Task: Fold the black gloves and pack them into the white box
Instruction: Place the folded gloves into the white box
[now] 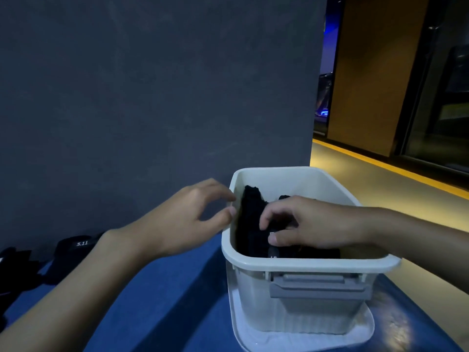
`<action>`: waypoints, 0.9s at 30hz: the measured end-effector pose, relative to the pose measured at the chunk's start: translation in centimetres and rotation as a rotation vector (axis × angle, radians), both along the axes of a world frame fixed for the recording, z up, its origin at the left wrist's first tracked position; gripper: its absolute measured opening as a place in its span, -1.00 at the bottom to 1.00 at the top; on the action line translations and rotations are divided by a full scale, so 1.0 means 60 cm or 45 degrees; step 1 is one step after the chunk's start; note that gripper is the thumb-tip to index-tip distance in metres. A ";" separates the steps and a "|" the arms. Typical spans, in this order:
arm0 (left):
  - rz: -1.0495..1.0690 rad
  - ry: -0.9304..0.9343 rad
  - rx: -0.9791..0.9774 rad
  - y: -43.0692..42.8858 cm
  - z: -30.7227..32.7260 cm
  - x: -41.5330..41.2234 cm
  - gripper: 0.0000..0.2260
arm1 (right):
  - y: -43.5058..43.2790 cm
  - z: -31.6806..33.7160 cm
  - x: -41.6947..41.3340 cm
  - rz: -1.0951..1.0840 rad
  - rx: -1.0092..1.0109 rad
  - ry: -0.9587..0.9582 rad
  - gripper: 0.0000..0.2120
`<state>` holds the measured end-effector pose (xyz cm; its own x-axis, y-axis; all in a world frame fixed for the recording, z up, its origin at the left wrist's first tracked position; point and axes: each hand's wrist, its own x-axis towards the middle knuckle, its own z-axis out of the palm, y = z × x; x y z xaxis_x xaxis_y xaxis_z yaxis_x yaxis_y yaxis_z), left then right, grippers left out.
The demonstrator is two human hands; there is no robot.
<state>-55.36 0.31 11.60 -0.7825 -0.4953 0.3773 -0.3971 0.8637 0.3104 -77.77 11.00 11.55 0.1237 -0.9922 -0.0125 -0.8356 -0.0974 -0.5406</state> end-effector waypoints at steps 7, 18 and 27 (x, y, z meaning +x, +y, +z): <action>-0.028 0.003 0.023 0.004 -0.006 0.004 -0.47 | 0.001 -0.007 0.005 0.012 -0.080 0.270 -0.67; -0.046 -0.053 0.016 0.007 -0.015 0.010 -0.40 | 0.000 -0.021 0.004 0.038 -0.104 0.469 -0.59; -0.082 -0.092 -0.046 0.007 -0.021 0.019 -0.36 | -0.004 -0.025 0.002 0.017 -0.129 0.579 -0.42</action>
<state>-54.25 0.74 10.32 -0.8381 -0.4300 0.3357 -0.3604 0.8984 0.2511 -77.66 10.77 10.07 0.1407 -0.9897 0.0282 -0.9839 -0.1429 -0.1069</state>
